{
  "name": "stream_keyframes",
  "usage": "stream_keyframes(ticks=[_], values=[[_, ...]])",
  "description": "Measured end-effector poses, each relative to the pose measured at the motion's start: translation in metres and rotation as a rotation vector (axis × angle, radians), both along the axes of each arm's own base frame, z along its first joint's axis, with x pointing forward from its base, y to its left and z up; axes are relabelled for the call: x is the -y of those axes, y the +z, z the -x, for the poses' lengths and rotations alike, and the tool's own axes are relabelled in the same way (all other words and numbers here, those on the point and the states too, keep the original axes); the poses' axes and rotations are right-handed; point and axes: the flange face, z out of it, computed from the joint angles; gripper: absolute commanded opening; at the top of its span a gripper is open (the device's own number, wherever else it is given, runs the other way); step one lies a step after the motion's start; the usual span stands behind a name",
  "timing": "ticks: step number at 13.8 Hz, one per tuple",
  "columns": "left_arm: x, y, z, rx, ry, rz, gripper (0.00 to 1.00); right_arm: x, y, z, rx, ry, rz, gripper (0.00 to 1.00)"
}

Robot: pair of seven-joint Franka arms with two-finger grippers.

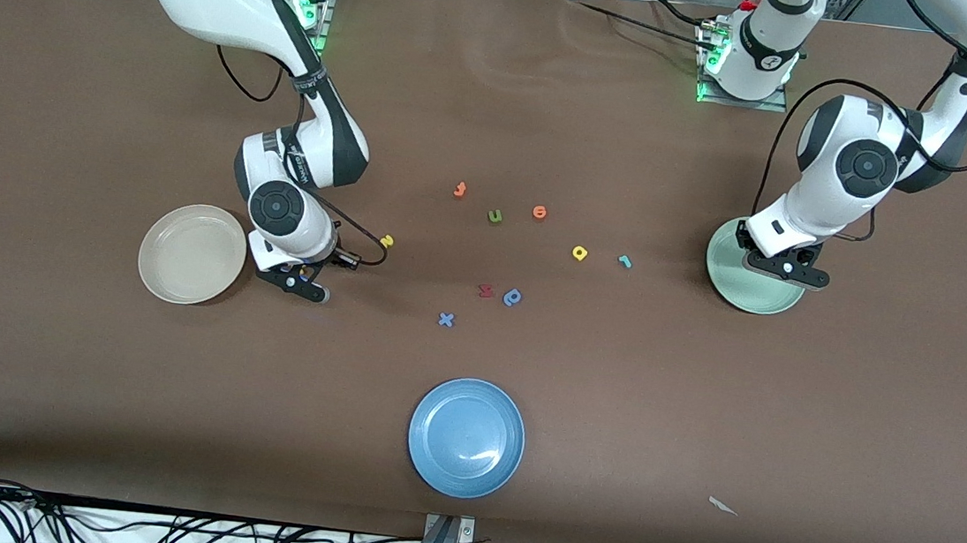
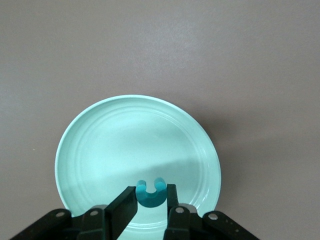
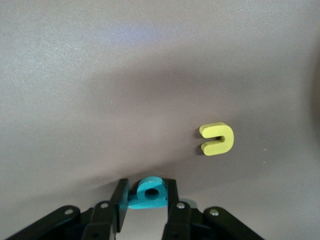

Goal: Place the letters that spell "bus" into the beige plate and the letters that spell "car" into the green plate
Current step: 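Drop the b on the beige plate while the left gripper drops the c, then grasp the u with the right gripper while the left gripper grasps the L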

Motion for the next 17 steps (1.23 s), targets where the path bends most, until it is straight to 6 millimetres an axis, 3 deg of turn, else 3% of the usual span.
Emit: stream_keyframes(ticks=[3, 6, 8, 11, 12, 14, 17], values=[[-0.004, -0.016, 0.001, -0.014, -0.001, 0.014, 0.59, 0.001, 0.009, -0.006, -0.007, 0.007, 0.005, 0.20], [-0.003, -0.018, 0.001, -0.016, -0.004, 0.016, 0.67, 0.029, 0.060, -0.034, -0.070, 0.067, 0.038, 0.20], [-0.003, -0.017, 0.001, -0.016, -0.005, 0.016, 0.70, 0.072, 0.095, -0.053, -0.085, 0.146, 0.046, 0.20], [0.000, -0.017, 0.001, -0.016, -0.003, 0.020, 0.72, 0.163, 0.116, -0.068, -0.126, 0.301, 0.053, 0.20], [0.009, -0.017, 0.002, -0.018, 0.008, 0.042, 0.74, 0.197, 0.116, -0.070, -0.142, 0.342, 0.051, 0.21], [0.048, -0.014, 0.006, -0.023, 0.024, 0.114, 0.74, 0.256, 0.105, -0.066, -0.175, 0.386, 0.028, 0.22], [0.102, -0.012, 0.014, 0.010, -0.032, 0.159, 0.74, 0.316, 0.060, -0.055, -0.171, 0.447, 0.012, 0.23]])
